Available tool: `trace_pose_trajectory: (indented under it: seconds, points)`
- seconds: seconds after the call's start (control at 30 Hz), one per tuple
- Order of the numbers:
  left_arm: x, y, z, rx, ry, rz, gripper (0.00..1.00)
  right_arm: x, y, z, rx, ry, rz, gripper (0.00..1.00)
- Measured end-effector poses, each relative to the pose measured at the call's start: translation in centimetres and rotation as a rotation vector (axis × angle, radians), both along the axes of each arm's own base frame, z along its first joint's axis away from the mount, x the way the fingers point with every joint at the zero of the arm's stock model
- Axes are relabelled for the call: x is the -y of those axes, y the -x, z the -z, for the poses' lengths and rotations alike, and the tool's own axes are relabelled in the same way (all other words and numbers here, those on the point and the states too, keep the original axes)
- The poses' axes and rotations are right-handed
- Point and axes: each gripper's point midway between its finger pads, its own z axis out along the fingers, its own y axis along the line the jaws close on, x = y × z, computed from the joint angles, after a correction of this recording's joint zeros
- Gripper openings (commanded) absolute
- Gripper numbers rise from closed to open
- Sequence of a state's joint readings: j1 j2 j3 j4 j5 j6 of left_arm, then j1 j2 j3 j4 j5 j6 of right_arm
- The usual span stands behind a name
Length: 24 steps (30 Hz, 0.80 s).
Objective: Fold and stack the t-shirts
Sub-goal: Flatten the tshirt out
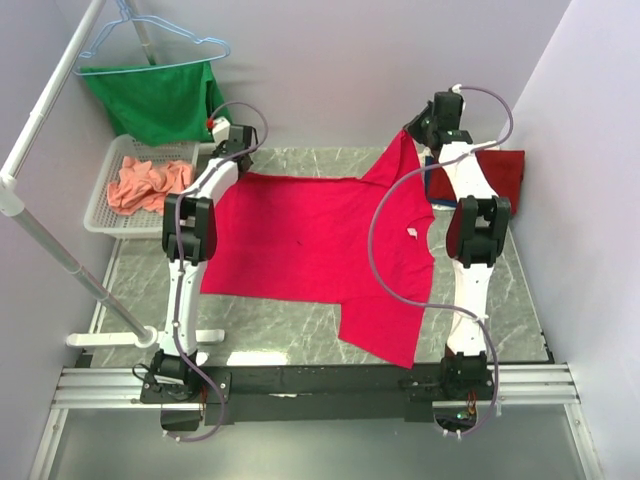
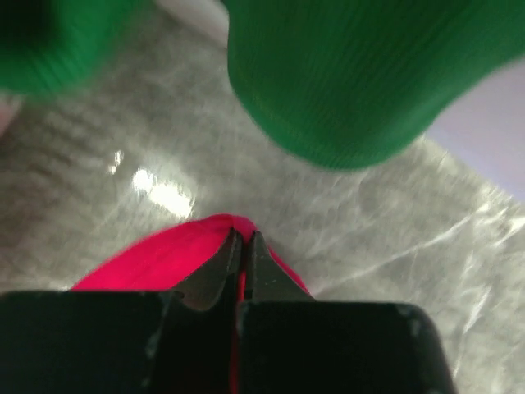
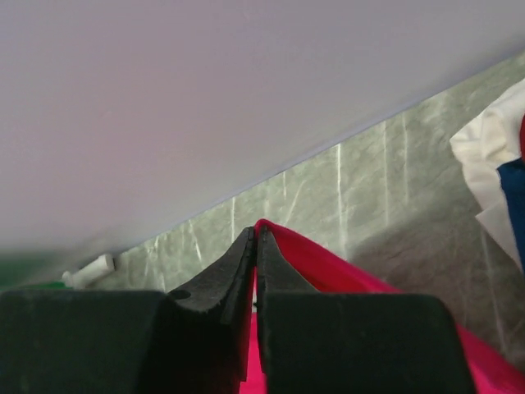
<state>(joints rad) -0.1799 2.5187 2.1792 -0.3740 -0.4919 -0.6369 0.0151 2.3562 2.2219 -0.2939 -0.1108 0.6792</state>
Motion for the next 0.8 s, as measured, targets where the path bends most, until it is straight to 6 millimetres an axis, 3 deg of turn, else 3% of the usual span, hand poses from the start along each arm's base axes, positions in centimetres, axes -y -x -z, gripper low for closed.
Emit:
trace_pose_trajectory:
  seconds: [0.03,0.1,0.13,0.17,0.27,0.4,0.6,0.8]
  points:
    - [-0.2,-0.1,0.0,0.006,-0.001,-0.004,0.10,0.0,-0.1,0.2,0.003,-0.022,0.000,0.34]
    - [-0.7,-0.6,-0.6,0.050,-0.003,-0.020,0.36,0.4,-0.3,0.8,0.009,-0.058,0.011,0.49]
    - [-1.1,-0.4,-0.7,0.062,-0.010,-0.033,0.46,0.7,-0.3,1.3,0.006,-0.074,0.016,0.52]
    - [-1.6,-0.2,-0.6,0.073,-0.013,-0.046,0.63,1.0,-0.2,2.0,0.001,-0.089,0.019,0.53]
    - [-2.9,0.7,-0.3,0.083,-0.034,-0.082,0.79,1.8,0.1,3.7,-0.022,-0.125,0.023,0.54]
    - [-4.1,1.0,-1.1,0.106,-0.046,-0.120,0.84,2.5,0.0,3.8,-0.003,-0.151,0.022,0.55]
    - [-3.8,1.4,-4.6,0.158,-0.023,-0.091,0.85,2.2,0.5,2.2,0.017,-0.146,-0.001,0.54]
    - [-2.2,2.8,-7.2,0.123,0.033,-0.001,0.84,1.3,4.1,3.0,-0.111,-0.060,-0.017,0.53]
